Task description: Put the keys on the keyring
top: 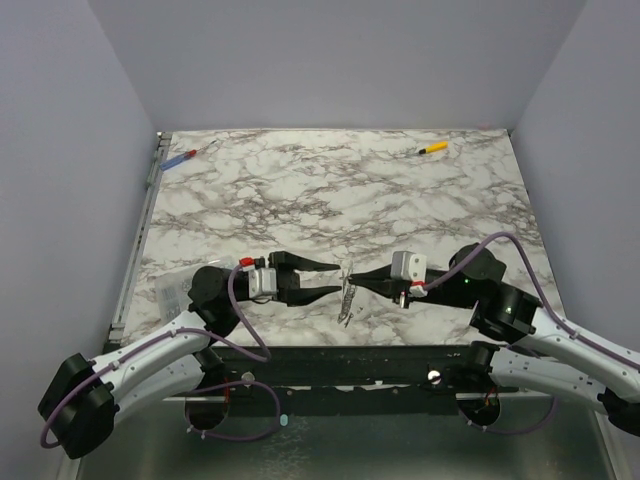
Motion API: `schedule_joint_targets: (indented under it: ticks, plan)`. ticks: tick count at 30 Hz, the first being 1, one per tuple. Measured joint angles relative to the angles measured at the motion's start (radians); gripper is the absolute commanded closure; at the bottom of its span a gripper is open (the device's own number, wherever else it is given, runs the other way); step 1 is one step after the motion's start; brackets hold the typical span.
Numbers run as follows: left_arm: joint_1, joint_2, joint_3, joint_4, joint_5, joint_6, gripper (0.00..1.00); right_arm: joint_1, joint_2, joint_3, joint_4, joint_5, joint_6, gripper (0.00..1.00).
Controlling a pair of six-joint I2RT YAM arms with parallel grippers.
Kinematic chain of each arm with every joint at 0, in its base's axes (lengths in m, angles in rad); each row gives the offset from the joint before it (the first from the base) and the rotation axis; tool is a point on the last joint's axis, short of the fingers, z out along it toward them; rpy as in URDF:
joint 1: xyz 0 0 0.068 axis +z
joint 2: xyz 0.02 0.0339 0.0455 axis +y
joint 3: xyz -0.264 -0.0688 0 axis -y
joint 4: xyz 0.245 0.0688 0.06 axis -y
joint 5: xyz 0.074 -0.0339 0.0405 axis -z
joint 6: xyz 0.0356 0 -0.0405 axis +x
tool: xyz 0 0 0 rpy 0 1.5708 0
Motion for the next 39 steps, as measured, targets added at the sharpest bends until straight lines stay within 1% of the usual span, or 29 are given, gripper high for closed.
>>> schedule_joint_targets:
  ticks: [3, 8, 27, 31, 34, 35, 38, 39]
  plan:
    - [0.000, 0.016, 0.009, -0.001, 0.002, 0.000, 0.59, 0.000, 0.010, 0.000, 0.000, -0.015, 0.002, 0.99]
    - [0.000, 0.024, 0.014, 0.000, 0.002, 0.003, 0.64, 0.000, 0.029, 0.010, 0.000, -0.036, 0.008, 0.99]
    - [-0.002, 0.041, 0.014, 0.000, 0.016, 0.012, 0.63, 0.000, 0.044, 0.016, 0.032, -0.063, 0.017, 0.99]
    - [-0.002, 0.043, 0.014, 0.000, 0.020, 0.012, 0.67, 0.000, 0.050, 0.016, 0.039, -0.070, 0.017, 0.99]
    - [-0.002, 0.043, 0.014, 0.000, 0.021, 0.013, 0.72, 0.000, 0.054, 0.016, 0.042, -0.073, 0.017, 0.99]
    - [-0.002, 0.043, 0.014, 0.000, 0.022, 0.013, 0.76, 0.000, 0.057, 0.016, 0.045, -0.073, 0.017, 0.99]
    - [-0.002, 0.043, 0.014, -0.001, 0.025, 0.011, 0.96, 0.000, 0.061, 0.016, 0.052, -0.073, 0.017, 0.99]
    - [-0.003, 0.043, 0.014, 0.000, 0.027, 0.014, 1.00, 0.000, 0.062, 0.016, 0.055, -0.073, 0.017, 0.99]
